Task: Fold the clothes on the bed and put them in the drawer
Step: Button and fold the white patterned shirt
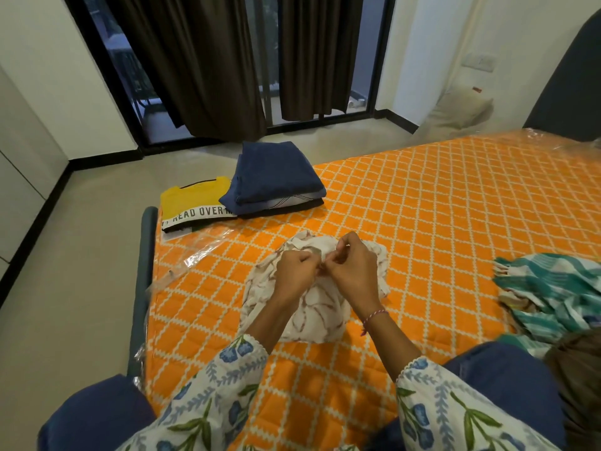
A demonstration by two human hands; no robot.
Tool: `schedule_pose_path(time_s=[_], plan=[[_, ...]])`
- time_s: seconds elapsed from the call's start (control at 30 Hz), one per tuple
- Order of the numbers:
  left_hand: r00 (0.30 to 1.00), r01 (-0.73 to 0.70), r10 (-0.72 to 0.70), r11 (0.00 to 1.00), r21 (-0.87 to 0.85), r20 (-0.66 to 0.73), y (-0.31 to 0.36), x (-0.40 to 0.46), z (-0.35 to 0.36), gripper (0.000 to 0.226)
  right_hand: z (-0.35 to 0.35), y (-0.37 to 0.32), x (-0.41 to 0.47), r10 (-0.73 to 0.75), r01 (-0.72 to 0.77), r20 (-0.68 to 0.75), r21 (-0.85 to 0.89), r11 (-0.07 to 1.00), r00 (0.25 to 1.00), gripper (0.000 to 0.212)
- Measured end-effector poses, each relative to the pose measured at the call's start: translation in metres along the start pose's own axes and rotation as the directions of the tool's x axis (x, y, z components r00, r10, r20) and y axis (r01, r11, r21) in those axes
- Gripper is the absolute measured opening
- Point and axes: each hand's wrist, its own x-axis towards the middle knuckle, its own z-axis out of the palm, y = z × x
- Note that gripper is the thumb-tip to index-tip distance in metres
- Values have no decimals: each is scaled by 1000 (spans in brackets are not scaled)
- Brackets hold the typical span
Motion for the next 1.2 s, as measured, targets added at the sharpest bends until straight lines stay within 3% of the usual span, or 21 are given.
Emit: schedule_pose_path(time_s=[0.17, 0.27, 0.43, 0.57, 0.67, 0.7, 0.8, 0.87, 1.1, 1.2], plan=[[996, 84, -76, 977, -195, 51, 5, -5, 4, 34, 5, -3, -4, -210, 204, -5, -208, 956, 978, 26], [989, 150, -144, 957, -248, 43, 2, 2, 6, 43, 10, -1, -11, -246, 227, -37, -269, 936, 969, 21], [996, 93, -92, 979, -182, 16, -5, 4, 4, 42, 8, -6, -11, 0, 0, -128, 5, 1000, 992, 23], [991, -132, 131, 991, 32, 25, -7, 10, -5, 34, -3, -10, 4, 228, -223, -34, 115, 968, 973, 29], [952, -293, 262, 931, 217, 161, -2, 16, -16, 35, -13, -11, 13, 405, -437, 165, 317, 842, 899, 38], [941, -324, 280, 909, 261, 191, 0, 19, -17, 34, -14, -11, 15, 418, -460, 193, 333, 823, 887, 39], [947, -321, 292, 894, 312, 137, 3, 21, -13, 28, -9, -11, 15, 417, -408, 29, 271, 872, 909, 38], [952, -306, 287, 884, 353, 108, 5, 19, -10, 22, -5, -11, 13, 450, -426, -6, 308, 851, 893, 37], [937, -282, 349, 753, 594, 2, 5, 9, -2, 26, 1, -13, 15, 515, -489, 34, 375, 788, 856, 36], [926, -317, 377, 767, 558, 9, 3, 13, -4, 30, -2, -14, 17, 497, -496, 90, 339, 800, 863, 34]])
